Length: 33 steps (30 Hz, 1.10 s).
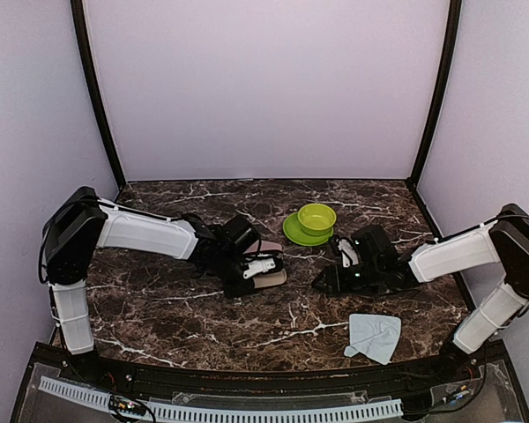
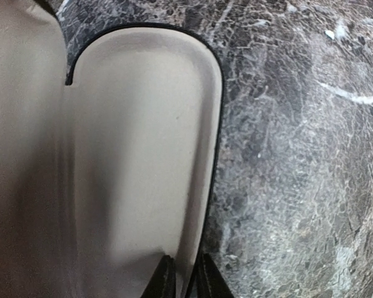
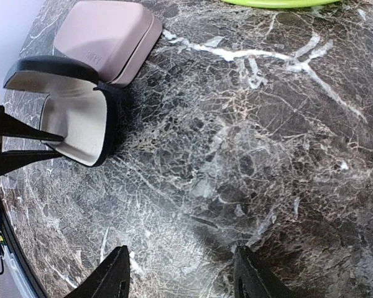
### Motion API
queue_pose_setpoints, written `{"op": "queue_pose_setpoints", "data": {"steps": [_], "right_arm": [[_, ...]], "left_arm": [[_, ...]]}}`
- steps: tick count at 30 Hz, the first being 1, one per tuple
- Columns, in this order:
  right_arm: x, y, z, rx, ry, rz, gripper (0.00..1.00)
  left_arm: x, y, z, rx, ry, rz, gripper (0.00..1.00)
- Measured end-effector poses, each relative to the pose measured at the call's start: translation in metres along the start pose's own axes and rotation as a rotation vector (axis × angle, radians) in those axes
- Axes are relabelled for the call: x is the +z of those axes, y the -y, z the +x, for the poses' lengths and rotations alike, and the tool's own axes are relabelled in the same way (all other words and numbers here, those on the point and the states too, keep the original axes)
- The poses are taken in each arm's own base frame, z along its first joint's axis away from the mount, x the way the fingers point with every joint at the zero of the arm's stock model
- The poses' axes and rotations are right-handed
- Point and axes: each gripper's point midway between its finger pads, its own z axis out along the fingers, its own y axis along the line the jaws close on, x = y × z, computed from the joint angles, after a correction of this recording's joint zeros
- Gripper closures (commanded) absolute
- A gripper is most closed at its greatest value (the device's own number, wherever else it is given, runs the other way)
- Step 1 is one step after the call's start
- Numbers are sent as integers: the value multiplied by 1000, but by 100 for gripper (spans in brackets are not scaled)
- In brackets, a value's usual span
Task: Organize the sunglasses
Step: Move the opened sunglasses case to the center of the board.
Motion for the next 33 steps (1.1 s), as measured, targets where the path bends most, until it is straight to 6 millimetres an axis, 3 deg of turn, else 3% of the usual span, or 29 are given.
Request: {"op": "queue_pose_setpoints", "data": {"steps": [7, 19, 27, 33], "right_arm": [[0, -1, 0, -1, -1, -6, 43], [0, -2, 1, -1, -4, -9, 43], [-1, 1, 4, 4, -21, 5, 43], [-22, -1, 0, 4, 1, 37, 42]], "left_arm": [[-2, -9, -1, 10, -8, -29, 73], [-7, -9, -1, -6, -1, -22, 40], [-43, -9, -12, -29, 118, -54, 25], [-77, -9, -34, -79, 268, -62, 22]]}}
